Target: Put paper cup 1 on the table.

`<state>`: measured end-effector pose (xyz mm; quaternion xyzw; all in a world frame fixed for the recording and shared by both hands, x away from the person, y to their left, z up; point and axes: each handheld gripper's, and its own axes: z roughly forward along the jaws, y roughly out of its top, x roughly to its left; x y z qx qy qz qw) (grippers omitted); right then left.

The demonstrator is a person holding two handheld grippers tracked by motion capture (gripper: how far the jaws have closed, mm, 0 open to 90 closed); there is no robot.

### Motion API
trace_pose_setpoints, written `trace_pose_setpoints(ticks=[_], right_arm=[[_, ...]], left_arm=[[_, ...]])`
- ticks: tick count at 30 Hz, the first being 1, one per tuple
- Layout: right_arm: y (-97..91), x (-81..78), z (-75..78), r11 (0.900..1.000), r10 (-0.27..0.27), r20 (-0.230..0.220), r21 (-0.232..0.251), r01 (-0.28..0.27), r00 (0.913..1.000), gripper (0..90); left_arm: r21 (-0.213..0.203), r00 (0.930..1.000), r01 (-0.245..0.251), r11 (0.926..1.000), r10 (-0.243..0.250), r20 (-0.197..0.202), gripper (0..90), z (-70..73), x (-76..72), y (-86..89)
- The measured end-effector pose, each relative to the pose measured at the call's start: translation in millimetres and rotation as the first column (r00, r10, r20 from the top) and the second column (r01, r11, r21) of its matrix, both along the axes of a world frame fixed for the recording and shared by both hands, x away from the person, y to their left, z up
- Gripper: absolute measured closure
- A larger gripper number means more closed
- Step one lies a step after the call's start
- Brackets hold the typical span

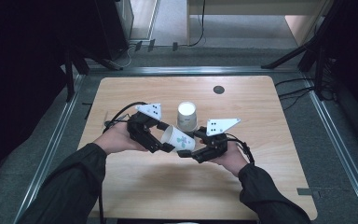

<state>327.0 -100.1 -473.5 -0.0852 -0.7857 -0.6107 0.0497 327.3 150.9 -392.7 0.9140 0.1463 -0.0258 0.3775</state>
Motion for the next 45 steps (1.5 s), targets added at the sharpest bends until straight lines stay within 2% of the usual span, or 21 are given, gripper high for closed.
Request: trace_pose_setpoints(ticks=[8,16,20,27,32,35,45], right_arm=[[0.9,-0.1,-0.4,0.9999,-0.005,0.000,-0.010,0.005,1.0000,32.3],[2.6,-2.3,-0.1,0.9995,-0.009,0.027,-0.028,0.010,0.9996,32.0],[2.8,-0.8,-0.3,0.9992,0.002,-0.017,-0.040,-0.003,0.9999,26.4],[2.1,-1.1,-1.1,0.9958,-0.014,-0.008,-0.091,0.013,0.9999,25.3],[1.3,0.3,-1.3,0.9897,-0.035,-0.009,-0.139,0.034,0.9993,24.8],[0.5,0.0,-2.0,0.9825,-0.051,-0.002,-0.179,0.050,0.9987,24.8],[-5.3,2.4,-4.3,0.9661,-0.099,-0.007,-0.241,0.094,0.9951,24.8]], left_arm=[[0.001,0.9999,-0.004,1.0000,0.004,0.009,22.3,-0.2,-0.3,-0.6],[-0.001,1.0000,0.000,1.0000,0.000,0.005,22.4,0.1,-0.7,-0.5],[-0.006,1.0000,-0.001,1.0000,0.001,0.008,22.5,1.5,-0.7,1.4],[0.014,0.9998,-0.004,0.9999,0.004,0.017,22.6,6.2,0.2,6.8],[0.038,0.9997,-0.013,0.9992,0.012,0.022,22.6,9.3,0.7,11.5],[0.056,0.9995,-0.014,0.9983,0.013,0.029,22.6,9.7,1.2,13.7],[0.121,0.9981,-0.056,0.9911,0.052,0.033,22.7,6.8,3.4,24.7]])
